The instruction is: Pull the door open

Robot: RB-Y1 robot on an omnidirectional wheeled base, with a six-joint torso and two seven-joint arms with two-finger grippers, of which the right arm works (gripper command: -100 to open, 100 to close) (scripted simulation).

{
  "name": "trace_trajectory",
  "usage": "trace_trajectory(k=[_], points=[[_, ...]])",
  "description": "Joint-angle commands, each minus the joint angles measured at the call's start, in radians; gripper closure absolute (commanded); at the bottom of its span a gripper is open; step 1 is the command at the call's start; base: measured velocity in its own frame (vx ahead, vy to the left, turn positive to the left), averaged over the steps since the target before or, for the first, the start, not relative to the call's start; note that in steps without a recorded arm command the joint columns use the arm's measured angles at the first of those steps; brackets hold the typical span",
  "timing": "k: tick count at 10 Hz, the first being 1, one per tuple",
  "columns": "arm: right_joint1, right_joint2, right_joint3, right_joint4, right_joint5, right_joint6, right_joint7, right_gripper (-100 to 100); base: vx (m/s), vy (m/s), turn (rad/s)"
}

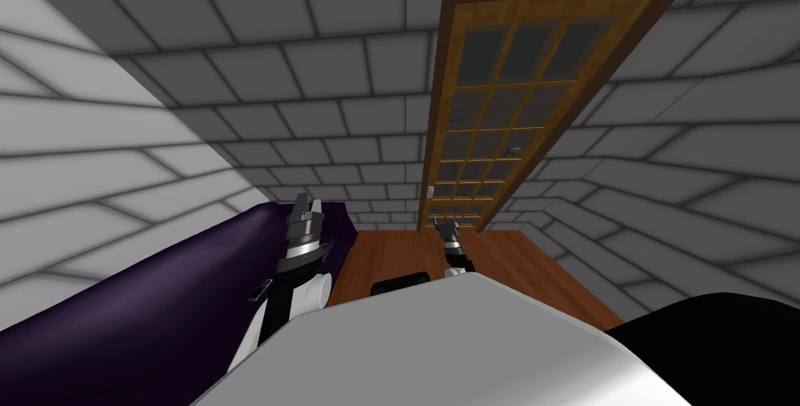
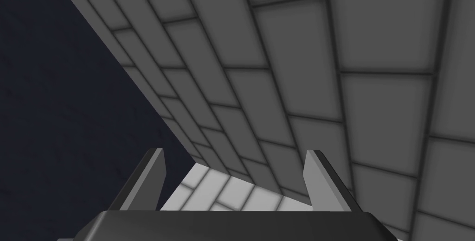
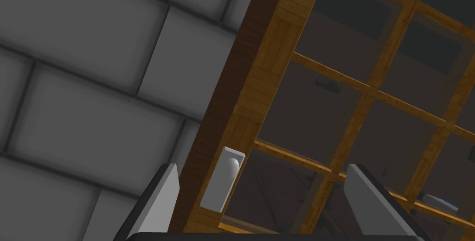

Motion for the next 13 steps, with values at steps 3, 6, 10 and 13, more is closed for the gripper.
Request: trace_trajectory(k=[3,6,10,13], points=[[-0.018,-0.012,0.020,0.075,-0.049,-0.021,-0.069,-100,0.088,-0.042,0.066],[-0.029,-0.023,0.035,0.128,-0.089,-0.034,-0.122,-100,0.090,-0.048,0.084],[-0.045,-0.039,0.058,0.207,-0.150,-0.054,-0.202,-100,0.091,-0.050,0.076],[-0.056,-0.050,0.075,0.264,-0.194,-0.068,-0.259,-100,0.126,-0.067,0.091]])
